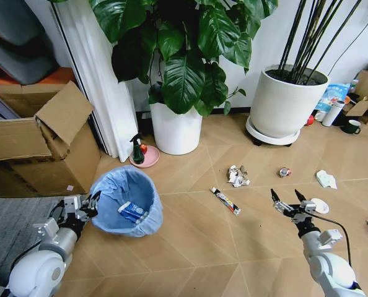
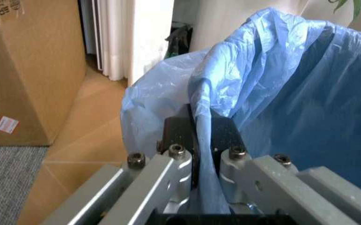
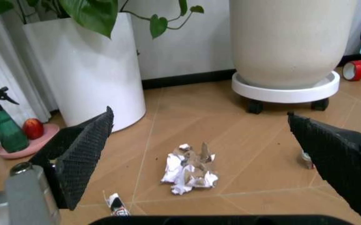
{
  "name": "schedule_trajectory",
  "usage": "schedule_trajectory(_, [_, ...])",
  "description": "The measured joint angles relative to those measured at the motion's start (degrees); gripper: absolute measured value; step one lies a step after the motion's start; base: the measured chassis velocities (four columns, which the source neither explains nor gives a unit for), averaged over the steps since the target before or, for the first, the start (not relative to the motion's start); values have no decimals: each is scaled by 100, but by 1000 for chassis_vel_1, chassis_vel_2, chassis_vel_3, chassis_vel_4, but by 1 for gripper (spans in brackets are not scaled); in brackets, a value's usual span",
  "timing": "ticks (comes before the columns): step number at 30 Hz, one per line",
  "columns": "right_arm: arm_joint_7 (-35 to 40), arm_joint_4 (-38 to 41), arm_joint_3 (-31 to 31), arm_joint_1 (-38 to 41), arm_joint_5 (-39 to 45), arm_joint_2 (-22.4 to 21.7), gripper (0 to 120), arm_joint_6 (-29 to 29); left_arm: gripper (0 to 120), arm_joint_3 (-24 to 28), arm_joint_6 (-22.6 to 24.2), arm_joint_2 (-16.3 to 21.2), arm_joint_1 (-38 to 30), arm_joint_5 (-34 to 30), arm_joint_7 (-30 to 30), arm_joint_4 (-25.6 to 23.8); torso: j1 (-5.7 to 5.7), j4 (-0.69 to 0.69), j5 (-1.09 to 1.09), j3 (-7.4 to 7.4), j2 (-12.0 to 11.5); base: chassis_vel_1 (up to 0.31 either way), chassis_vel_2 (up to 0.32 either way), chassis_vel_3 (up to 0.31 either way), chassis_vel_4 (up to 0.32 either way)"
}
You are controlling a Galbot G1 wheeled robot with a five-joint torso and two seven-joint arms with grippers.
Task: Pick up the trash bin and place the garbage on the floor into it.
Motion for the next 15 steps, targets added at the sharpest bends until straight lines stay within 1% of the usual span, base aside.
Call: schedule_trajectory(15, [-89,-13,-2,4,47,-59,100,59,0,21,0,-27,14,26,-5,-42,1,0,-1,1,0,-98,87,96,-96])
